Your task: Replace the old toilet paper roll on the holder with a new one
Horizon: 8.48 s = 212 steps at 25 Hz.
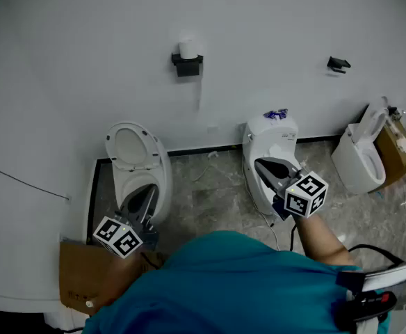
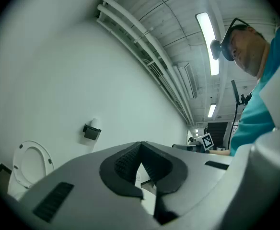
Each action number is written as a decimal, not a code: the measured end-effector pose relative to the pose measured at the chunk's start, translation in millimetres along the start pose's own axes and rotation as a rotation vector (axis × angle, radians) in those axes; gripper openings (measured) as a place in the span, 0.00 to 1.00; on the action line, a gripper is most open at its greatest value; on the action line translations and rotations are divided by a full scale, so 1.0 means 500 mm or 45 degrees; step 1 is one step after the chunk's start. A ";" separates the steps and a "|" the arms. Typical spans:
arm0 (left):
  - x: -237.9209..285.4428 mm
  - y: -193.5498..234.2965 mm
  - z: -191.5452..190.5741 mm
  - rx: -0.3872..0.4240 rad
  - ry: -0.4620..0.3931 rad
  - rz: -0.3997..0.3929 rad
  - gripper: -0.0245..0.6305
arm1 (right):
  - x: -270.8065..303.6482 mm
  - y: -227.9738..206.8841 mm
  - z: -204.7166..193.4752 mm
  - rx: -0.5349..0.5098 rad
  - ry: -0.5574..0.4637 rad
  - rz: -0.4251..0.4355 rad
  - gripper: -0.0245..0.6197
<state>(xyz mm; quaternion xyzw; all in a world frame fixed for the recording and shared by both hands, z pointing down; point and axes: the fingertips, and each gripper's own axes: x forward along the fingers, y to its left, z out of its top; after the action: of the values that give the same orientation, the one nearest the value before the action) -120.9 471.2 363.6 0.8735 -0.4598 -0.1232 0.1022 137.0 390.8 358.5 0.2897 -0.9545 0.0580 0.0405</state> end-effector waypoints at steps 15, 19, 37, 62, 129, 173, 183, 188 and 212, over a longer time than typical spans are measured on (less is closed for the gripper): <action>0.027 -0.040 -0.002 0.020 0.030 -0.003 0.04 | -0.034 -0.021 0.000 0.024 -0.021 0.001 0.03; 0.053 -0.064 -0.013 0.010 0.021 -0.012 0.04 | -0.063 -0.042 0.003 0.050 -0.043 0.011 0.04; 0.203 -0.179 -0.120 -0.029 0.110 -0.047 0.04 | -0.186 -0.171 -0.065 0.102 -0.017 0.032 0.04; 0.233 0.379 0.075 -0.032 0.075 -0.160 0.04 | 0.429 -0.158 0.079 -0.005 0.012 0.011 0.04; 0.972 1.037 0.155 -0.075 0.167 -0.340 0.04 | 1.121 -0.839 0.299 -0.068 -0.035 0.091 0.04; 0.970 1.000 0.121 -0.063 0.081 -0.022 0.04 | 1.207 -0.785 0.176 -1.058 1.184 0.868 0.34; 0.987 1.010 0.081 -0.081 0.136 -0.018 0.04 | 1.177 -0.805 0.210 -0.924 0.988 0.781 0.32; 1.006 1.011 0.056 -0.036 0.190 -0.017 0.04 | 1.140 -0.815 0.251 -0.835 0.811 0.718 0.32; 1.100 1.037 -0.178 0.186 0.647 -0.181 0.32 | 0.938 -0.975 0.281 -0.186 0.000 0.370 0.32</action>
<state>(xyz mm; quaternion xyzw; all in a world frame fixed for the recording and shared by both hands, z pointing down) -195.7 -267.2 532.7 0.9115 -0.3647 0.1265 0.1421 14.1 -287.6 314.1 0.1449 -0.9880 -0.0063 0.0527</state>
